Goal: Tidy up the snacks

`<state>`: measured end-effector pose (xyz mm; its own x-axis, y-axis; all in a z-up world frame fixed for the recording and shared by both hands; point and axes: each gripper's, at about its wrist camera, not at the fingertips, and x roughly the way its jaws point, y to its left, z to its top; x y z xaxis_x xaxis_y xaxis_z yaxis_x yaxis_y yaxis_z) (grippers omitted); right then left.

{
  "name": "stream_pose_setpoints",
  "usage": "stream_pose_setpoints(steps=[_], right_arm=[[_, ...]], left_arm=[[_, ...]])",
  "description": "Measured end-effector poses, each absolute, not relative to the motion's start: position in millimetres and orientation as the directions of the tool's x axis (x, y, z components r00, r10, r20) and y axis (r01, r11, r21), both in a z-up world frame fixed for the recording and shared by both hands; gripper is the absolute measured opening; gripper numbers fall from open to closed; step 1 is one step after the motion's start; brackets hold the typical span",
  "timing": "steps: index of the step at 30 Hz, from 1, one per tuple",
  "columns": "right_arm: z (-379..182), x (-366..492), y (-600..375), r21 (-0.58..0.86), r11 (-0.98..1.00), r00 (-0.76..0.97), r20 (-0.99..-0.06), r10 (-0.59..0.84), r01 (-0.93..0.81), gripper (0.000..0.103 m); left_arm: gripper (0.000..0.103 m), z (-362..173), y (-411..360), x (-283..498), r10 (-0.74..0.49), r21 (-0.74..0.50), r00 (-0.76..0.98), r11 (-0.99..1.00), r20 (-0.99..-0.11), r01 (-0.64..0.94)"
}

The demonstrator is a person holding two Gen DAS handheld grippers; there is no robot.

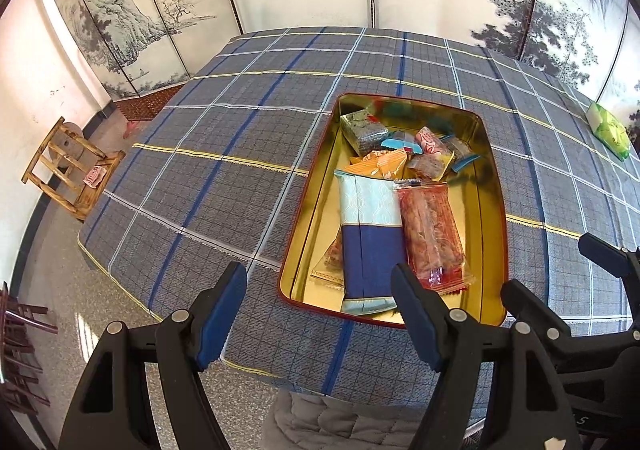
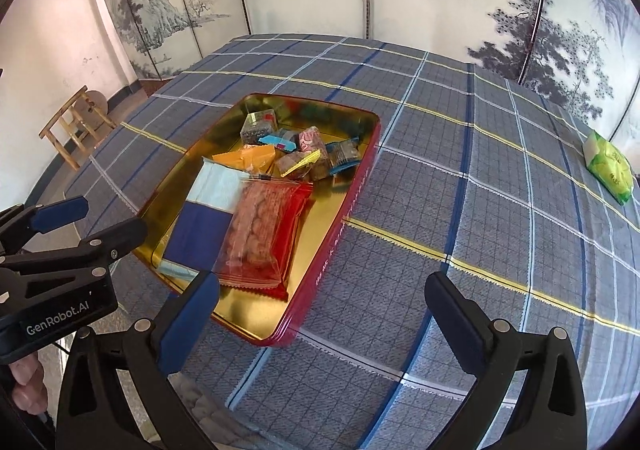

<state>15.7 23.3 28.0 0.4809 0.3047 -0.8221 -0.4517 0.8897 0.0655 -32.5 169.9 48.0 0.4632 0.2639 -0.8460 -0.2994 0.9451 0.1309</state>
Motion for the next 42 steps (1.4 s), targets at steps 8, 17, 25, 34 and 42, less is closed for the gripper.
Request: stream_pose_setpoints(steps=[8,17,25,34,42], right_arm=[[22,16,27,0.058,0.889,0.463,-0.837,0.291,-0.453,0.102],[15,18,31,0.046,0.89,0.444,-0.854,0.271,-0.454,0.102],[13,19,31,0.052,0.889,0.431,-0.861,0.27,-0.454,0.102],[9,20,31,0.053,0.89,0.423,-0.866,0.267,-0.453,0.102],[10,21,31,0.057,0.89,0.421,-0.866,0.269,-0.452,0.102]], left_arm=[[0.072,48,172,-32,0.26,0.124,0.462,0.945,-0.848,-0.304],[0.072,46,174,-30,0.258,0.123,0.457,0.944,-0.851,-0.305],[0.072,44,175,-30,0.253,0.119,0.454,0.946,-0.854,-0.302],[0.072,42,174,-30,0.25,0.119,0.455,0.947,-0.854,-0.298],[0.072,43,173,-28,0.252,0.12,0.456,0.947,-0.854,-0.298]])
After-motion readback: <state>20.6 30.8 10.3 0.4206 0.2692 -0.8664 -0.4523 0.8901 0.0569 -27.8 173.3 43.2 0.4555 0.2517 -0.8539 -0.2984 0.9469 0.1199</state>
